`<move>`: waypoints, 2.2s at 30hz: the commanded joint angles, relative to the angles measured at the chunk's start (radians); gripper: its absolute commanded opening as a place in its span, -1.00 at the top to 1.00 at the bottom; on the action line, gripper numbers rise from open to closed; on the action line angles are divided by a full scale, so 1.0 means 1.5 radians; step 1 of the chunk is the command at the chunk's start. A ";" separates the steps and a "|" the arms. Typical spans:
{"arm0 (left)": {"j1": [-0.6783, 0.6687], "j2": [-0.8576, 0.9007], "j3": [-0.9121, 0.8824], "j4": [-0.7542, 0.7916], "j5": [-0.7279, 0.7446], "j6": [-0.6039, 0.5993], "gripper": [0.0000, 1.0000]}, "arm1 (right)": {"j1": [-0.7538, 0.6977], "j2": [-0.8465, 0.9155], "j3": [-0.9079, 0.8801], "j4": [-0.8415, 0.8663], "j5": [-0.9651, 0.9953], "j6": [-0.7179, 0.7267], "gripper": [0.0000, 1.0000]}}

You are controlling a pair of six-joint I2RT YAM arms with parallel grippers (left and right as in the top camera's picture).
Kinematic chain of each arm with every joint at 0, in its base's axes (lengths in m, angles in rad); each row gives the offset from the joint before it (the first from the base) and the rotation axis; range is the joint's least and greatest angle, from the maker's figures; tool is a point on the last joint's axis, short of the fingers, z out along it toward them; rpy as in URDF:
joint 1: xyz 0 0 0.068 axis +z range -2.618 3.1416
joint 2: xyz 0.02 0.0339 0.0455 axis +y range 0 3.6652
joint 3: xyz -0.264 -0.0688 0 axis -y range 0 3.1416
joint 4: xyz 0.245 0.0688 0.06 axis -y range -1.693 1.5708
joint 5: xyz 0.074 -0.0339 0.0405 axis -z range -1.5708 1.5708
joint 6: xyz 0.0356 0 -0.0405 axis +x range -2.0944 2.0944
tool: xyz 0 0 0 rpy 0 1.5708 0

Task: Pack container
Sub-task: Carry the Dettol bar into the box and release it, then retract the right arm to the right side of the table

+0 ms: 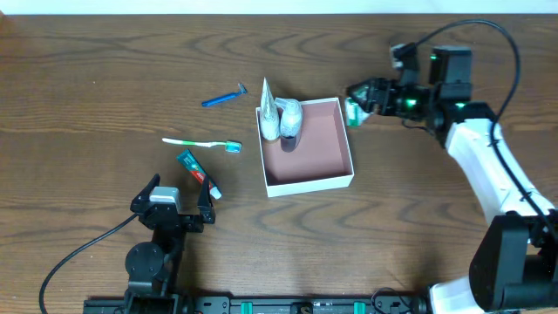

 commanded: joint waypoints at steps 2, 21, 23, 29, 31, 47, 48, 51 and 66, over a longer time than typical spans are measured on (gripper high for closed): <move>0.002 -0.004 -0.010 -0.024 0.012 0.004 -0.96 | 0.073 0.002 0.015 0.028 0.008 0.053 -0.53; 0.002 -0.004 -0.010 -0.024 0.012 0.004 -0.96 | 0.201 0.002 0.015 0.028 0.299 0.139 -0.55; 0.002 -0.003 -0.010 -0.024 0.012 0.004 -0.96 | 0.201 0.002 0.015 0.024 0.299 0.138 -0.55; 0.002 -0.004 -0.010 -0.024 0.012 0.004 -0.96 | 0.202 -0.008 0.015 -0.010 0.231 0.138 -0.56; 0.002 -0.004 -0.010 -0.024 0.012 0.004 -0.96 | 0.202 -0.024 0.015 -0.025 0.230 0.137 -0.57; 0.002 -0.004 -0.010 -0.024 0.012 0.004 -0.96 | -0.065 -0.280 0.015 -0.255 0.381 0.116 -0.99; 0.002 -0.004 -0.010 -0.024 0.012 0.004 -0.96 | -0.089 -0.286 0.015 -0.269 0.384 0.116 -0.98; 0.002 -0.004 -0.010 -0.024 0.012 0.004 -0.96 | -0.155 -0.291 0.015 -0.331 0.436 0.116 -0.99; 0.002 -0.003 -0.010 -0.024 0.012 0.004 -0.96 | -0.229 -0.289 0.015 -0.432 0.505 0.113 -0.98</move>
